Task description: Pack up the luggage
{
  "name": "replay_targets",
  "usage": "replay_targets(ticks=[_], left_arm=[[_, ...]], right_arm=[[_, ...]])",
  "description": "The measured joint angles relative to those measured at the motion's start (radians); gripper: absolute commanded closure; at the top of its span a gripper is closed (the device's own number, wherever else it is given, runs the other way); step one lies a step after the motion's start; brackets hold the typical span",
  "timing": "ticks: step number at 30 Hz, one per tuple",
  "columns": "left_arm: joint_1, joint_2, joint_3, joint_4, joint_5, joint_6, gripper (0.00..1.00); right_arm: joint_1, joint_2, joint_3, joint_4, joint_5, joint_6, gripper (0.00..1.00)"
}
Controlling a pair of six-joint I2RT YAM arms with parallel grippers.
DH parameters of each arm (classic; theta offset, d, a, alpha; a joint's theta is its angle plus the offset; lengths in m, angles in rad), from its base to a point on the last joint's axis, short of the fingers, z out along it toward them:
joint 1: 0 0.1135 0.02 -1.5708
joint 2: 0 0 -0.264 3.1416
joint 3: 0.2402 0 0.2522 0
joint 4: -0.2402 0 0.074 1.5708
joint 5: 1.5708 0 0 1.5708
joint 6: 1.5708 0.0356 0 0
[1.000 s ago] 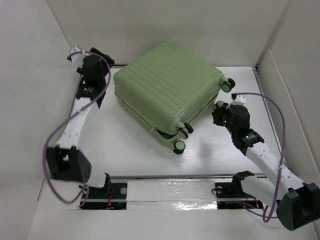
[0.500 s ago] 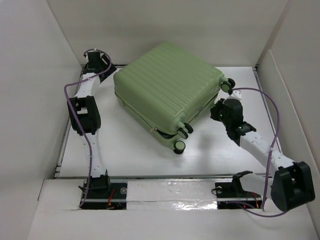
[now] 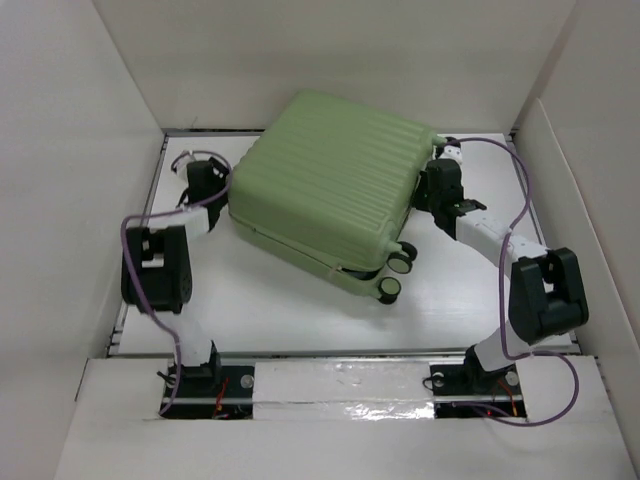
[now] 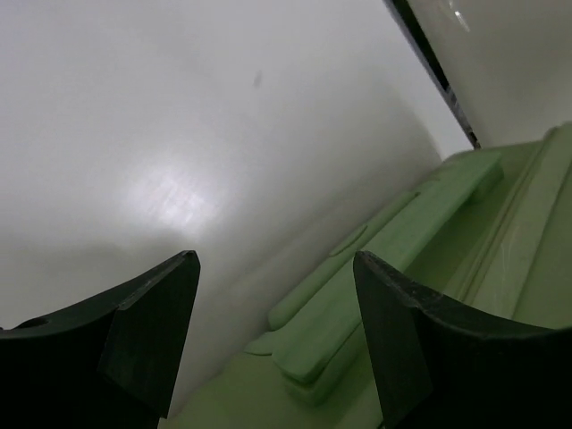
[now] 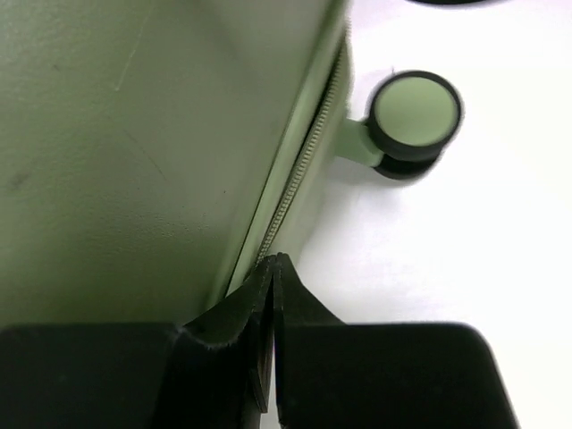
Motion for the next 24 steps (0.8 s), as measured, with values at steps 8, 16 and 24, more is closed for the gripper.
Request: replay_targets(ticks=[8,16,24], left_arm=[[-0.151,-0.542,-0.594,0.133,-0.320,-0.101,0.34],[-0.592,-1.061,-0.883,-0.044,-0.529,-0.155,0.35],[-0.730,-1.191,-0.912,-0.177,-0.555,-0.167,0.36]], right_arm=[[-0.043,0.370,0.526,-0.225,-0.080,-0.156,0.76],[-0.067,0.683,1.060,-0.348,-0.247,-0.218,0.25],[-0.068,0.325,0.830,-0.272,-0.483,-0.139,0.18]])
